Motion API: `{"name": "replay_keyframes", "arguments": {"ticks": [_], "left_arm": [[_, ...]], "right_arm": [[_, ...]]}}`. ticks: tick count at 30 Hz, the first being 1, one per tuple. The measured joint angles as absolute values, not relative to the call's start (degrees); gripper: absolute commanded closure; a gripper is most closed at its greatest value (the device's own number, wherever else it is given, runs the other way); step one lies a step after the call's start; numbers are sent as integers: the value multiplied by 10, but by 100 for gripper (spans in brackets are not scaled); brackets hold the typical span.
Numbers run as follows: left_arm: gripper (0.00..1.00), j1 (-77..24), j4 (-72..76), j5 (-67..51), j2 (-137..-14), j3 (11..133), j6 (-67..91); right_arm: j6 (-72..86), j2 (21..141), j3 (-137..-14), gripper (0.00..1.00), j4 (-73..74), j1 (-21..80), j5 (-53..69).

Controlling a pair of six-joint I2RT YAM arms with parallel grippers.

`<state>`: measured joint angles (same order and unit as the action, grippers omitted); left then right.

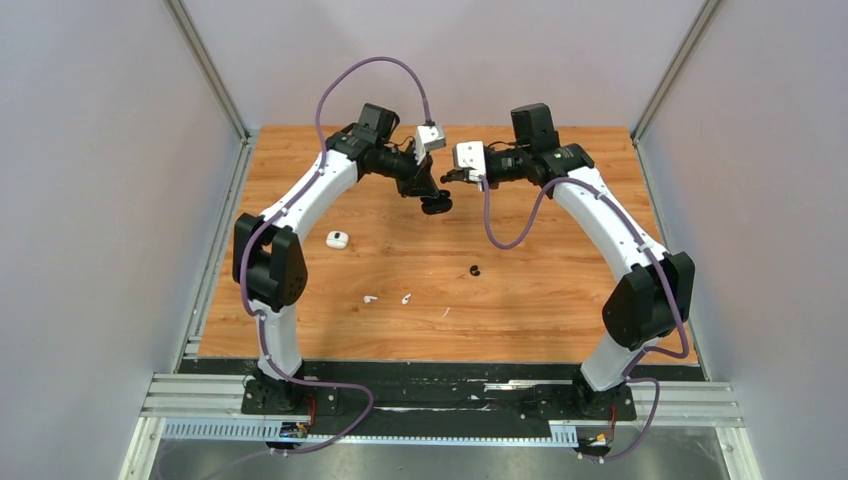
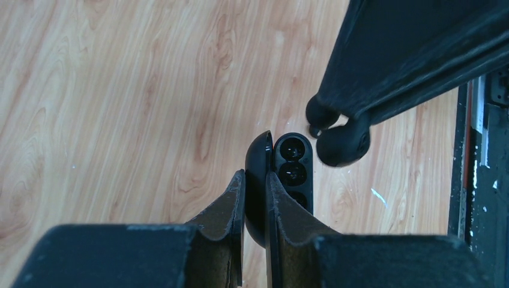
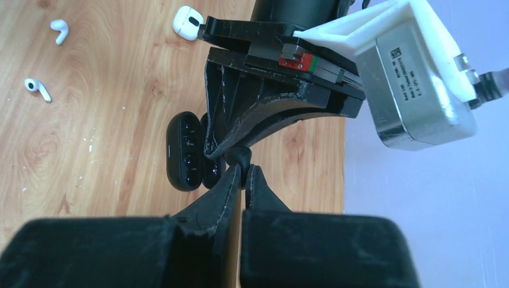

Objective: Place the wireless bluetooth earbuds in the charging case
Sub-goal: Place the earbud in the charging case.

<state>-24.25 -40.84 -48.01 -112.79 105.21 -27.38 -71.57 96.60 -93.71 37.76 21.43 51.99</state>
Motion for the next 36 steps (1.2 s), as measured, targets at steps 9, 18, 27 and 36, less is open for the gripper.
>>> {"name": "replay_keyframes", "arguments": {"ticks": [9, 18, 27, 36], "left_arm": [[100, -242, -367, -498, -1093, 1022, -275], [100, -243, -319, -512, -1072, 986, -272], [100, -243, -306, -516, -1072, 985, -272], [100, -243, -307, -516, -1072, 985, -272]], "right_arm": [[-710, 966, -923, 100, 375, 236, 523], [-711, 967, -922, 100, 378, 236, 502], [-730, 981, -922, 100, 414, 236, 488], [-747, 992, -934, 100, 440, 239, 474]]}}
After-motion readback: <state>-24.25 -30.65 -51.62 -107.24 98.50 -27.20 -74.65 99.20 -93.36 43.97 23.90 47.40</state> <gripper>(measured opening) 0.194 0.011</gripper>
